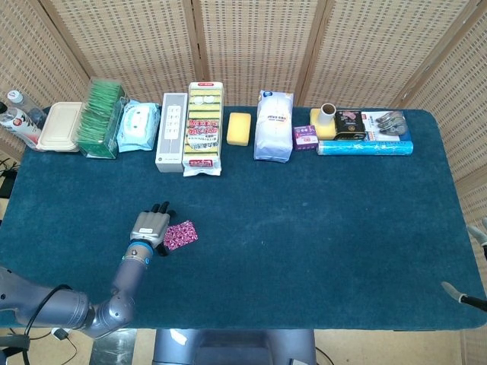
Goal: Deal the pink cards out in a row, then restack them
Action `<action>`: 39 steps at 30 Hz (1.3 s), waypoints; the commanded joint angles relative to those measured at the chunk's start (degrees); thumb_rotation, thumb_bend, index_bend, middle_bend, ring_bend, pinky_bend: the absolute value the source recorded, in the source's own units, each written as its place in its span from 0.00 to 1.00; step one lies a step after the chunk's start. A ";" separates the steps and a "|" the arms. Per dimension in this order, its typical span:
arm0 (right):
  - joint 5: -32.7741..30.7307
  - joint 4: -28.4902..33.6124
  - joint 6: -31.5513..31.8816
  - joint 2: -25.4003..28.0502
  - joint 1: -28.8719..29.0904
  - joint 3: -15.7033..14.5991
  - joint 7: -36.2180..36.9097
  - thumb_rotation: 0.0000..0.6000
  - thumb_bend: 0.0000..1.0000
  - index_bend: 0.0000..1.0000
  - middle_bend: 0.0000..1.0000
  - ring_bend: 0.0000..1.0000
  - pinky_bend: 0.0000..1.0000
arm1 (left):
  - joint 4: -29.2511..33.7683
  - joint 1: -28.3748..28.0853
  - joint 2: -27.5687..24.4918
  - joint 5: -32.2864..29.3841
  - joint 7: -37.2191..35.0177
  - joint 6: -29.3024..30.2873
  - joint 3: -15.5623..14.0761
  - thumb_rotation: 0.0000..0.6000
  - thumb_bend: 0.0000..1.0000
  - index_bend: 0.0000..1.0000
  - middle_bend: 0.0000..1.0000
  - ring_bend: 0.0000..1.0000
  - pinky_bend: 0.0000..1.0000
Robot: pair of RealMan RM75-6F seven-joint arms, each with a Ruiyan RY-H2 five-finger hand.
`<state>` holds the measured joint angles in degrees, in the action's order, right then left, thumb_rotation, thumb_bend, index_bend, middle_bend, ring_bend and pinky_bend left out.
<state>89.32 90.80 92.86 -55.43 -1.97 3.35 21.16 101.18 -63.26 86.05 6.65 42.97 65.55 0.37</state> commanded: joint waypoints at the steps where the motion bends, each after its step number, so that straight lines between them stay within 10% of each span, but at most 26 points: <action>1: -0.03 -0.04 -0.04 0.01 0.02 0.01 0.04 1.00 0.00 0.09 0.00 0.00 0.00 | -0.17 0.42 0.35 0.13 0.38 -0.07 0.38 1.00 0.13 0.15 0.00 0.00 0.21; 39: -0.01 -0.26 0.06 0.10 0.00 0.08 0.66 1.00 0.00 0.09 0.00 0.00 0.00 | -2.64 6.47 6.45 4.18 6.20 6.56 5.65 1.00 0.21 0.29 0.00 0.00 0.22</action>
<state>89.30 90.54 92.93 -55.32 -1.97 3.42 21.82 98.57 -56.84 92.45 10.81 49.13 72.07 5.98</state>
